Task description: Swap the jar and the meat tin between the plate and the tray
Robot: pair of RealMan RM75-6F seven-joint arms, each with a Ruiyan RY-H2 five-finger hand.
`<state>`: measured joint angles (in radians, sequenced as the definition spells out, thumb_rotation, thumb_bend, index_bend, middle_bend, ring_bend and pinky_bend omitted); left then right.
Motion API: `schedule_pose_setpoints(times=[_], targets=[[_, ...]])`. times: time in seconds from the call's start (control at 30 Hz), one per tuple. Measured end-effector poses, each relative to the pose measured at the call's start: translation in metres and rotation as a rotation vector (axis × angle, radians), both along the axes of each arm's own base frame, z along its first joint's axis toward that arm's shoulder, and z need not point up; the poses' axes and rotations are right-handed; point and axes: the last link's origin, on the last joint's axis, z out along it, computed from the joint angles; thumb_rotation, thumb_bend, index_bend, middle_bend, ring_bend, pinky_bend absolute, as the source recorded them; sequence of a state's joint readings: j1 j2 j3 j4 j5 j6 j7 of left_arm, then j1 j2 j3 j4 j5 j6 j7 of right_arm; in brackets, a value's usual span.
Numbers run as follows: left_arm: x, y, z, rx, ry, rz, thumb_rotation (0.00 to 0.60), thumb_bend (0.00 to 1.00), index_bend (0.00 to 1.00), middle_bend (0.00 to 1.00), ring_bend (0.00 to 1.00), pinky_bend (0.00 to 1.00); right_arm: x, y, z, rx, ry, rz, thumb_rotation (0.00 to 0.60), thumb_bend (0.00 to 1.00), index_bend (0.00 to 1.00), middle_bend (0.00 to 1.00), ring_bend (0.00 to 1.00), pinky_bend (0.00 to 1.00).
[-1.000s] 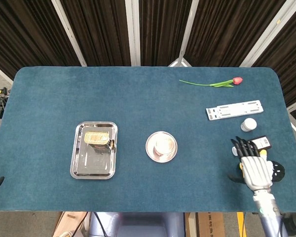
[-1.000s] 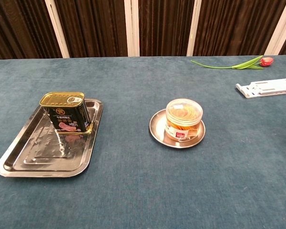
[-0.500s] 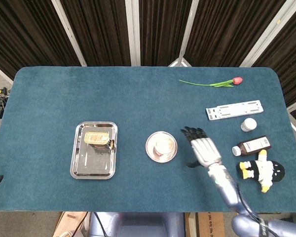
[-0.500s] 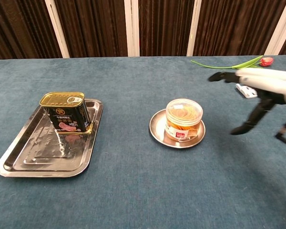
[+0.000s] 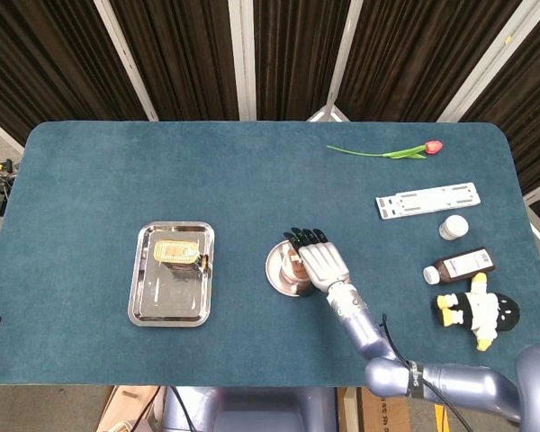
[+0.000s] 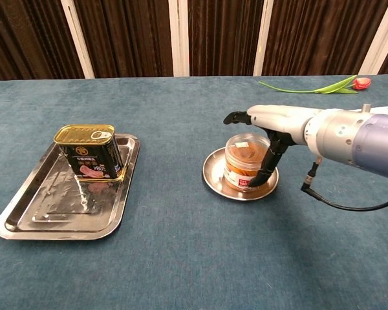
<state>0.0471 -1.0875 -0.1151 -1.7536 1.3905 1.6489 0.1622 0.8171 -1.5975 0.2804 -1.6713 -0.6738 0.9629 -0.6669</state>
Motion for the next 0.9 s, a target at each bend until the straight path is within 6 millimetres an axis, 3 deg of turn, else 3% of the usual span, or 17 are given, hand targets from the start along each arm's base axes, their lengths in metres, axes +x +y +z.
schedule_pose_setpoints(times=[0.3,0.47,0.7,0.9], targets=[[0.0,0.0,0.001,0.002,-0.005,0.005,0.6,0.13,0.14,0.0,0.0,0.0,-0.002,-0.007,-0.002,-0.087,0.026,-0.01,0.6,0.02,0.2,0.23,0.32,0.01],[0.0,0.0,-0.001,-0.003,-0.004,0.011,0.6,0.13,0.15,0.0,0.0,0.0,-0.004,-0.007,-0.003,-0.097,0.034,-0.011,0.6,0.11,0.3,0.32,0.42,0.09],[0.0,0.0,0.0,0.003,-0.006,0.015,0.6,0.13,0.15,0.0,0.0,0.0,-0.003,-0.008,-0.007,-0.113,0.031,0.004,0.6,0.19,0.43,0.39,0.47,0.11],[-0.001,0.001,0.001,0.008,-0.013,0.02,0.6,0.13,0.15,0.0,0.0,0.0,0.006,-0.008,-0.008,-0.14,0.005,0.024,0.6,0.21,0.48,0.41,0.48,0.11]])
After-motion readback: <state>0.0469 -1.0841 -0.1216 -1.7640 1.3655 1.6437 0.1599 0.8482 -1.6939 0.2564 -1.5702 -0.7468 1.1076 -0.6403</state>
